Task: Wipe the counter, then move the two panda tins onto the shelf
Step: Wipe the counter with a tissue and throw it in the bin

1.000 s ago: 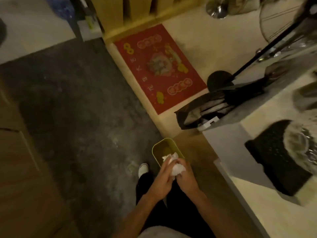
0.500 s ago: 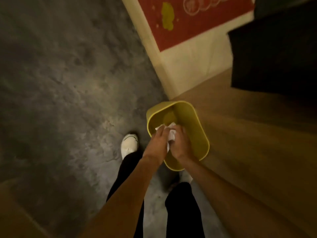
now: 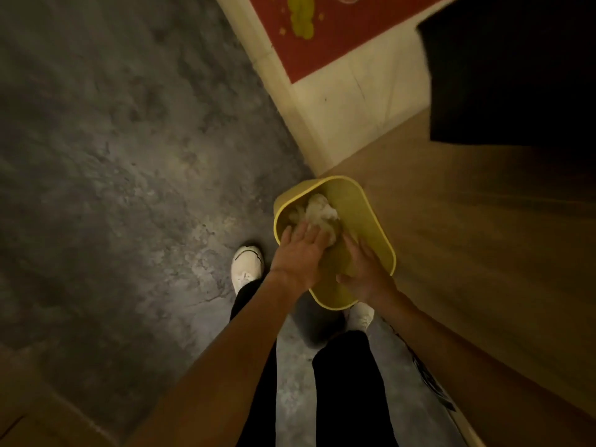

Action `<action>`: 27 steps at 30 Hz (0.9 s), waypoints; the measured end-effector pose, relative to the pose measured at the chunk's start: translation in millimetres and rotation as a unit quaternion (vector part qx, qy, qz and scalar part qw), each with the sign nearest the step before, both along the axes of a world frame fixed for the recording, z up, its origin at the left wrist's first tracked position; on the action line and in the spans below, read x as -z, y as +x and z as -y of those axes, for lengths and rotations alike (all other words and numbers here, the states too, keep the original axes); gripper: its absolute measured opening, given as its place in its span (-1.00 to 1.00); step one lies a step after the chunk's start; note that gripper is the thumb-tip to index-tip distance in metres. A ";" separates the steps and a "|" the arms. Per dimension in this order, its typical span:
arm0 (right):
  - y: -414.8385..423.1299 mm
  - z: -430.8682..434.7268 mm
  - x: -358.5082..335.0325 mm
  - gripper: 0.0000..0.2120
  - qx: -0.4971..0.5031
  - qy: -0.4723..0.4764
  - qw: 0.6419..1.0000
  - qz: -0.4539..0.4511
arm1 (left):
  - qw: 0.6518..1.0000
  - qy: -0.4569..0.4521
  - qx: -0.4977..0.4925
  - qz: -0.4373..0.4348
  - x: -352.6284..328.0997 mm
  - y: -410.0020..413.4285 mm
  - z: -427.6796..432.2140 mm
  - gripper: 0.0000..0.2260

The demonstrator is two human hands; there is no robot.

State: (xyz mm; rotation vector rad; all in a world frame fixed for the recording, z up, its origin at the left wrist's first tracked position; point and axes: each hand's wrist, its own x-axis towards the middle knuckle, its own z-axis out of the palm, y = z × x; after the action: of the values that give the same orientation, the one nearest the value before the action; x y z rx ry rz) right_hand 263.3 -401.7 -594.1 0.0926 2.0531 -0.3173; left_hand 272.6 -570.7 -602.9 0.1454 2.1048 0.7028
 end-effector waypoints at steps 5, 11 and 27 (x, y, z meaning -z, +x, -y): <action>-4.8 31.9 -155.3 -0.64 0.038 -0.044 0.995 -0.084 | 0.997 -0.053 0.053 -0.027 -157.8 -4.4 53.7 -0.68; 20.5 53.3 -377.4 -0.75 0.079 -0.087 0.974 -0.195 | 0.988 -0.010 0.040 -0.149 -372.0 -3.3 92.6 -0.73; 279.3 -186.7 -593.8 -0.80 0.405 0.087 0.835 -0.362 | 0.895 0.190 0.339 -0.221 -596.1 73.8 -180.8 -0.71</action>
State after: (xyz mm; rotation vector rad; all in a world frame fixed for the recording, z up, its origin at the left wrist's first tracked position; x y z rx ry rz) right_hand 542.6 -215.0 -0.3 1.1325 2.6979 -0.7712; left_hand 346.4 -389.9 -6.7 1.2960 2.0850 0.6713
